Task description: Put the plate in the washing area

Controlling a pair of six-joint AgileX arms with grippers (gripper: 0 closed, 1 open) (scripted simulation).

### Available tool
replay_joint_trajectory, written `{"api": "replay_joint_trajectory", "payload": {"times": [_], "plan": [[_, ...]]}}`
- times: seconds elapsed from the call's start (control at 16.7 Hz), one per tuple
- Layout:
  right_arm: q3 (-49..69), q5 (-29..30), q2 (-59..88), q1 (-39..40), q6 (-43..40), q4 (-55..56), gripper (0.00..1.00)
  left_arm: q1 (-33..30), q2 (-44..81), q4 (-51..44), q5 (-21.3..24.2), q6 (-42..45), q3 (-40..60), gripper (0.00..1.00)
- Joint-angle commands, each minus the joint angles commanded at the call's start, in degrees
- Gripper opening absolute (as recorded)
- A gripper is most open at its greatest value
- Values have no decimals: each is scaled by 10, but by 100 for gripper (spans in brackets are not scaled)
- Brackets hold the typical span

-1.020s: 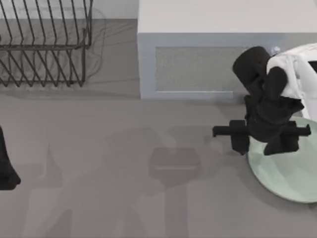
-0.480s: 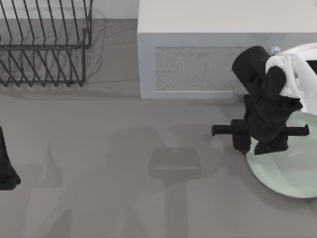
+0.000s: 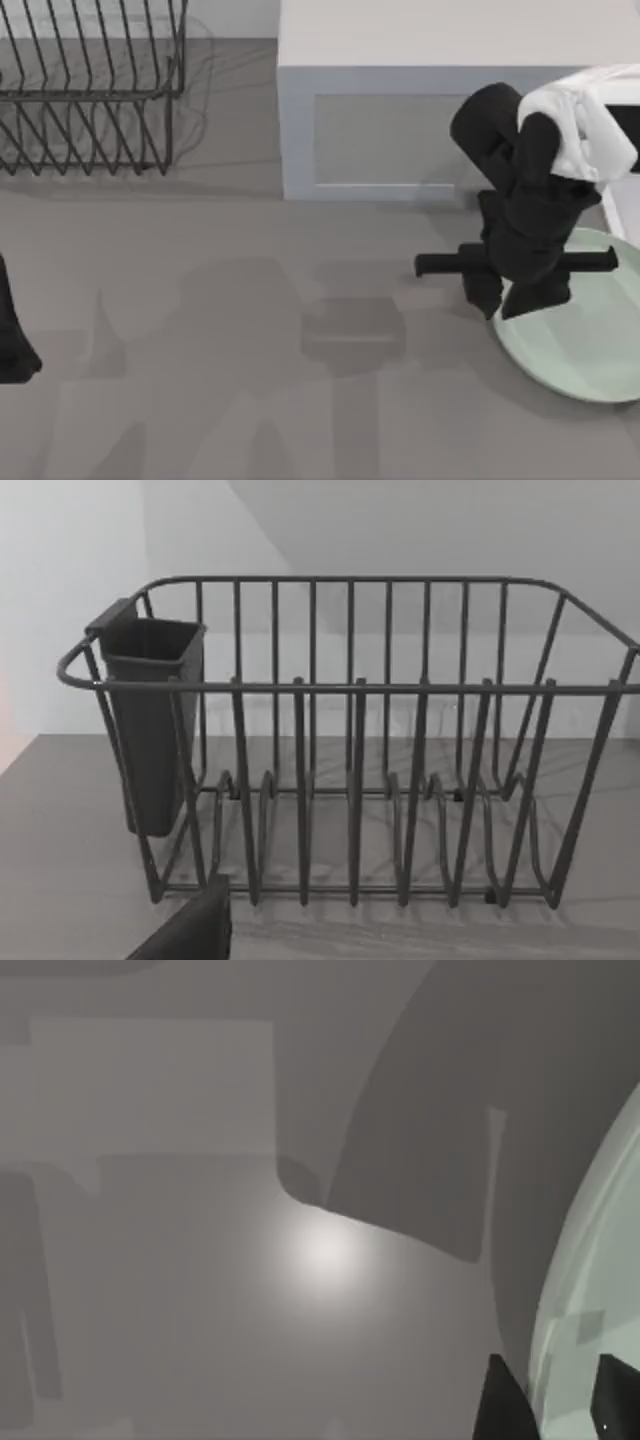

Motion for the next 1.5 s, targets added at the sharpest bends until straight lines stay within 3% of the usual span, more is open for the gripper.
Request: {"api": "replay_joint_trajectory", "payload": {"times": [0.36,0.78,1.02,1.5], "plan": [[193,-23,-5,26,1,-226,0,0,0,0,0,0,0,100],[461,0,-2,-10,-4,-442,0,0,0,0,0,0,0,100],[543,17,2,-30,-6,-497,0,0,0,0,0,0,0,100],[568,21,10,-50,-20,-503,0,0,0,0,0,0,0,100]]}}
